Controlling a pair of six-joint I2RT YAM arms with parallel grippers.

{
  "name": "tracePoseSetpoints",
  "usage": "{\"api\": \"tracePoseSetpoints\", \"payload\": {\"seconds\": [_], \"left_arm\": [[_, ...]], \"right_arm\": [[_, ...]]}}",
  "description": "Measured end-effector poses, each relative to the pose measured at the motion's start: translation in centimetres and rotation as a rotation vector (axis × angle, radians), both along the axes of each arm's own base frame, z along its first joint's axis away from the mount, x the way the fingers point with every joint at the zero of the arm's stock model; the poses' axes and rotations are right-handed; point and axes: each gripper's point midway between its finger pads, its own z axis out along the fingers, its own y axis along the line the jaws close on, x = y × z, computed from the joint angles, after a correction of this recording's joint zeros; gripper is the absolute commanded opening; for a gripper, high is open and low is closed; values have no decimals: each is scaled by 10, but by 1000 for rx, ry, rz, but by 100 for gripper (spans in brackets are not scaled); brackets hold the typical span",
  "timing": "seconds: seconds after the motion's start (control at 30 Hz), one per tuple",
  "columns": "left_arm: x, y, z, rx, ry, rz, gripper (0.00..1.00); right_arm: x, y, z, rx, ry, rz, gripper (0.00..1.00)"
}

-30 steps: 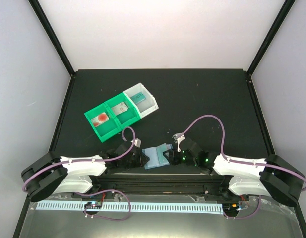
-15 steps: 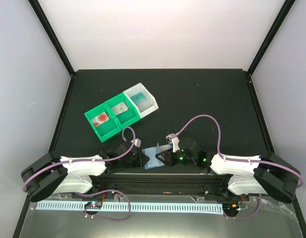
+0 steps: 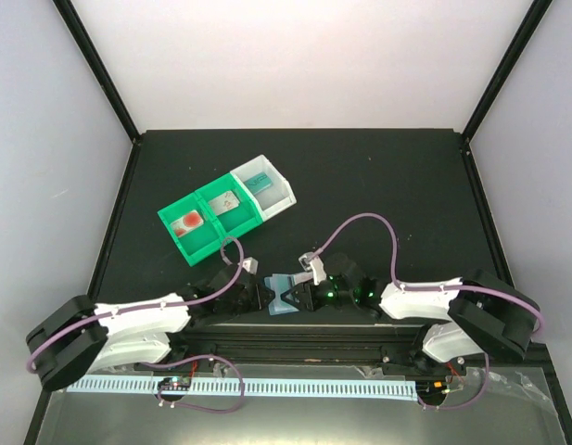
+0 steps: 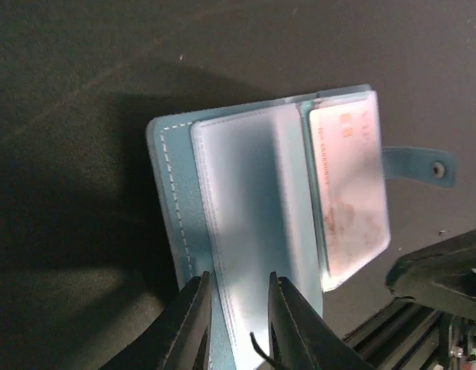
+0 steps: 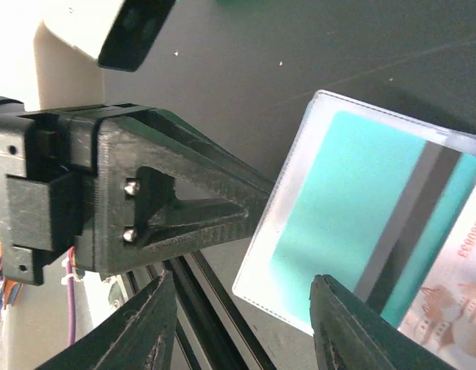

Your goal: Take the credit cards out of the card holder

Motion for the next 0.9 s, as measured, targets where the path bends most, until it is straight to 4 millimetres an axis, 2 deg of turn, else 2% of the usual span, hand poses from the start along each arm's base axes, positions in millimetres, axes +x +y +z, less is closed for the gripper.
{"api": "tracePoseSetpoints", "payload": {"seconds": [0.13,0.27,0.4,0.57,0.9], "left_arm": [[2,6,17,-28,-36,34,26],[6,14,35,-58,-81,76,29],[7,18,46,-82,-112,93,27],[6,16,38,-67,-106,78,21],[7,0,20,-67,-71,30,13]], "right_arm": [[1,4,3,8,0,8,49],[3,7,2,2,5,8,42],[7,6,-3,-27,7,-11,38],[12,-4,-17,-96,8,-57,36],[25,-20,-39,-193,15,-138,33]]}}
